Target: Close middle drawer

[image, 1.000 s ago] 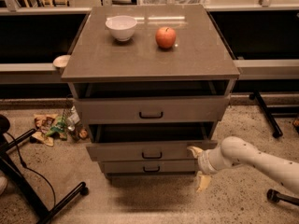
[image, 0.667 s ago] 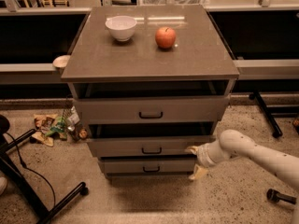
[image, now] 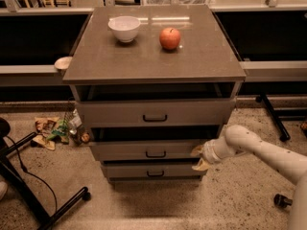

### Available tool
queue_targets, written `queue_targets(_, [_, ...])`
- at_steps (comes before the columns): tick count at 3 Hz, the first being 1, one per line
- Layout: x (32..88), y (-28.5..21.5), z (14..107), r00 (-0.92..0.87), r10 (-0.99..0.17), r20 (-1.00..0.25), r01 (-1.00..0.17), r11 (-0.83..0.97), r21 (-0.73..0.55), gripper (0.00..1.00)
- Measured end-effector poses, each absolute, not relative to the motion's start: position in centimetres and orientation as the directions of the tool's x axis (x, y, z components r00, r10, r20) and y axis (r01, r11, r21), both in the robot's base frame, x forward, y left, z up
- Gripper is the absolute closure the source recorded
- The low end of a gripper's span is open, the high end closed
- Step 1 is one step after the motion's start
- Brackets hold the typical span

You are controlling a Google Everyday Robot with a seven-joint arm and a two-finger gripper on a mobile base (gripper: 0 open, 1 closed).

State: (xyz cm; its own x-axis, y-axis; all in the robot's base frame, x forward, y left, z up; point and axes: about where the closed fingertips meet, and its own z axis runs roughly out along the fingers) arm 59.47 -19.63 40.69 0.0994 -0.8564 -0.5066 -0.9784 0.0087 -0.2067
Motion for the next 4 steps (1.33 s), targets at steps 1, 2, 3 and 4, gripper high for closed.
queue_targets(1, [60.7,-19.9,40.8,0.088,-0.855,-0.512,-0.979,0.020,-0.202,0.24])
queue_targets(2, [61.4,-20.0,40.7,0.080,-0.853,-0.516,-0.981,0.026,-0.194,0.02])
queue_targets(3, [60.8,-20.0,40.8,0.080,-0.853,-0.516,-0.981,0.026,-0.195,0.00])
queue_targets(4, [59.9,-21.3,42.6,0.102,-0.837,-0.538,-0.981,0.005,-0.194,0.00])
